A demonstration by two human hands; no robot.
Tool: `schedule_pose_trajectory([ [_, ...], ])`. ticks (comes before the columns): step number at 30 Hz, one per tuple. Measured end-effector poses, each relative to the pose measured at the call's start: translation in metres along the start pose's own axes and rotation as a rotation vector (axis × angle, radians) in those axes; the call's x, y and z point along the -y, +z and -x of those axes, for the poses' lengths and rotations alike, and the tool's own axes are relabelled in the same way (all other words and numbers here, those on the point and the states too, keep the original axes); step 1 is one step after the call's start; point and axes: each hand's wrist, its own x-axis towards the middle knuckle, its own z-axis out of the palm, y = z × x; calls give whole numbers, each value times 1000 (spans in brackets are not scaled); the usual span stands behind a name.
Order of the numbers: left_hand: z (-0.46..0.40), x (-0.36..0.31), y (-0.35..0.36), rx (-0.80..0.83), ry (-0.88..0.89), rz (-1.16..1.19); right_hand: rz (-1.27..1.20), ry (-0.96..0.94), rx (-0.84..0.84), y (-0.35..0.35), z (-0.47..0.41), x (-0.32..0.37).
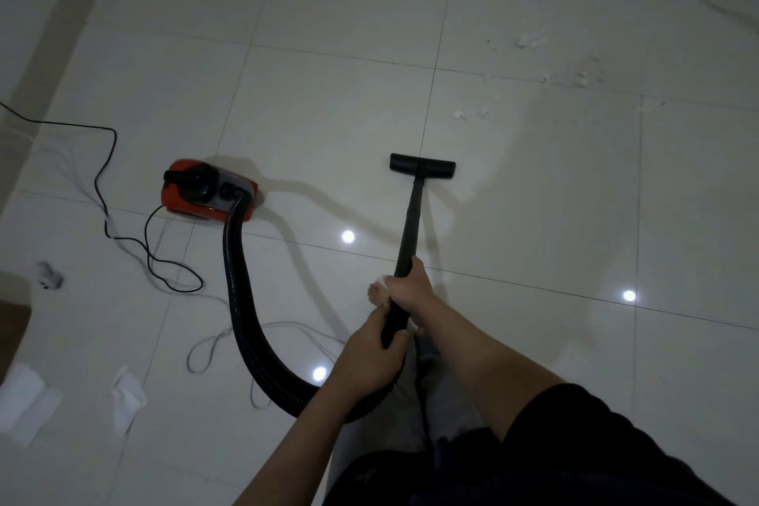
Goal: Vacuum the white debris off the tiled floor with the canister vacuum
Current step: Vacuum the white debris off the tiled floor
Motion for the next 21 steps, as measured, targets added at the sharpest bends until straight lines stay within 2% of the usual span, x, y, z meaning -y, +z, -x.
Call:
schedule_pose_trajectory([
  [21, 46, 56, -41, 82, 29, -63, -146, 0, -80, 63, 32, -45],
])
